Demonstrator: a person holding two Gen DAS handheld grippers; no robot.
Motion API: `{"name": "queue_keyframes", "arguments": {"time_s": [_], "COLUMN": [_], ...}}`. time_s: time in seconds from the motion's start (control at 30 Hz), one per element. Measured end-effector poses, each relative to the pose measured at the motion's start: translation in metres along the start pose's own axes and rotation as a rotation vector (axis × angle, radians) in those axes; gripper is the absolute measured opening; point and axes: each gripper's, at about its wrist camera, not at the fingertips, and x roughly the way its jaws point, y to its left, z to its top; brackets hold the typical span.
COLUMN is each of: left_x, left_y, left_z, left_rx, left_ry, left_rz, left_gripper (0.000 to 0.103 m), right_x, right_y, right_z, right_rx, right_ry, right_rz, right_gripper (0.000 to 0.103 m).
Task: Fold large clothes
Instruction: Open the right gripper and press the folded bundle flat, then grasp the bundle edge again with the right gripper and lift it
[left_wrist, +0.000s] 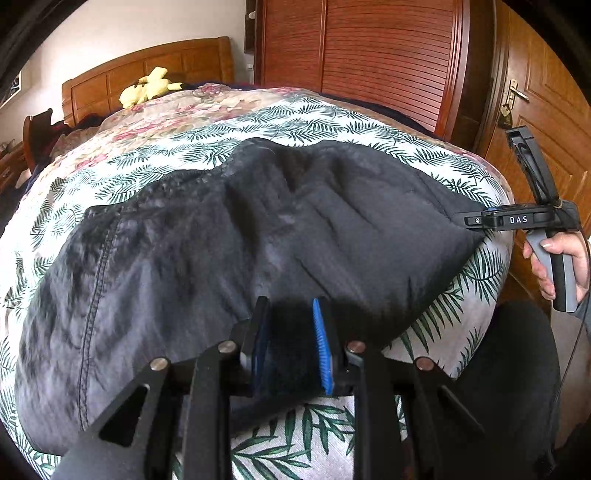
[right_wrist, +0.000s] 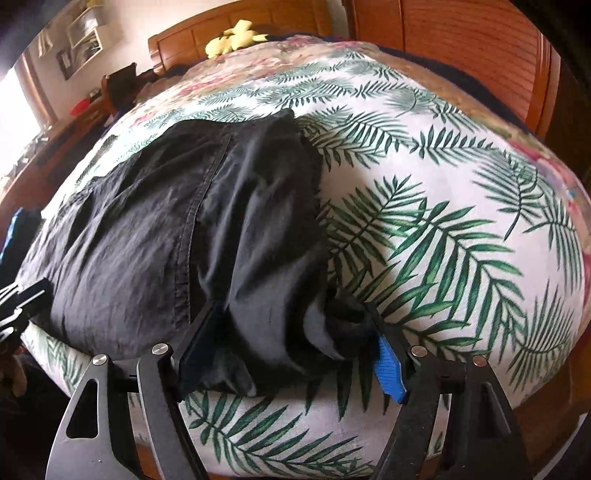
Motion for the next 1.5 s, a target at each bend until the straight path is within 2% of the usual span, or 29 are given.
{"name": "queue_keyframes", "arguments": {"time_s": [0.23,0.3,0.37,0.4,0.47,0.57,0.73,0.9,1.1,1.33,1.5], "left_x": [0.0,0.0,0.0,0.0,-0.001,-0.004,-0.016,-0.03,-0.051,-0.078,-0.099], "left_y": [0.0,0.0,0.0,0.0,0.0,0.001,0.007,0.018,0.035,0.062,0.082], "left_z": [-0.001,-0.001,-0.001,-0.001,-0.001,-0.001,0.001,0.002,-0.001,-0.015,-0.032], "left_rx": [-0.001,-0.002,-0.001,-0.002,-0.004,-0.008,-0.023,-0.043,-0.074,-0.116,-0.14], "left_ry": [-0.001,0.0,-0.001,-0.001,-0.003,-0.006,-0.031,-0.062,-0.102,-0.132,-0.153], "left_rz": [-0.002,-0.003,-0.002,-0.002,-0.004,-0.004,-0.006,0.001,0.026,0.071,0.108], "left_gripper": [0.021,0.021,0.021,0.021,0.021,0.021,0.021,0.021,0.021,0.021,0.021], "right_x": [0.005,0.007,0.007,0.007,0.005,-0.005,-0.033,-0.042,-0.051,-0.06,-0.055], "right_y": [0.001,0.001,0.002,0.003,0.006,0.012,0.028,0.049,0.077,0.142,0.204], "right_z": [0.003,0.003,0.004,0.005,0.007,0.011,0.026,0.038,0.054,0.074,0.086], "right_rx": [0.027,0.033,0.039,0.042,0.037,0.005,-0.03,-0.068,-0.106,-0.219,-0.304], "right_ry": [0.026,0.033,0.04,0.043,0.037,-0.008,-0.122,-0.157,-0.201,-0.255,-0.256], "right_rz": [0.045,0.065,0.093,0.115,0.146,0.154,0.192,0.199,0.252,0.313,0.368], "right_gripper": [0.077,0.072,0.055,0.05,0.028,0.019,0.016,0.015,0.009,0.006,0.005]}}
